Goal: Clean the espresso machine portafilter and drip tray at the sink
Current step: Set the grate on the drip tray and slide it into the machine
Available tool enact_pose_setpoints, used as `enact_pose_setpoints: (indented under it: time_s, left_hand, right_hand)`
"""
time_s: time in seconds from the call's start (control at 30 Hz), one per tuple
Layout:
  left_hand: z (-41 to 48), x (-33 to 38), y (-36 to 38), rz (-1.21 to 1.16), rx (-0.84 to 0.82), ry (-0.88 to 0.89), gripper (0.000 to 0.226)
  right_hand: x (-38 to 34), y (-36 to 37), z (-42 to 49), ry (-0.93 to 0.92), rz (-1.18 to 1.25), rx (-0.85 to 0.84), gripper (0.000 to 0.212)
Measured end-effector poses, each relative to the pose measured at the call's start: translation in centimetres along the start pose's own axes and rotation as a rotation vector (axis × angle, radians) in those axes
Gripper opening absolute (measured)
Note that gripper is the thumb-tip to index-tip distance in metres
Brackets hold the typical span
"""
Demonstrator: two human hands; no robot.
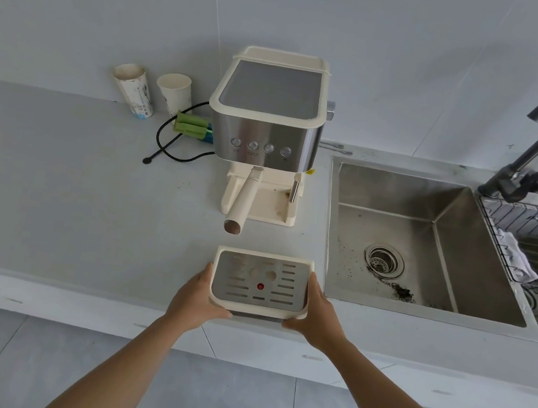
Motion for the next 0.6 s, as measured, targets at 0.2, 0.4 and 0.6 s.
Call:
enact_pose_setpoints:
  time_s: [0.2,0.4,0.6]
  left_hand:
    - [1.6,1.0,-1.3,0.012,0.03,0.011,0.081]
    - [4.1,1.1,-4.0,0.045,0.038,0.016,0.082]
    - [7.4,-0.3,-6.1,0.03,0.04,0.041,0.077]
  right_hand:
    - [-1.6,-1.8,1.3,-0.054,0.046,-0.004,0.099]
    - [-4.1,-2.7,3.4,-0.076,0.07,0.012,0.088]
    - [-6.4,-2.5,6.5,-0.073,0.077,0.033,0.089]
Point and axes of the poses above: each hand's wrist, its own z-axis towards the middle knuckle, its own y-axis out of the palm, x = y × z, the point moved 3 cm from there along z, towards the middle knuckle, and after that the axes turned 14 degrees about y, right-handed, at the moved point
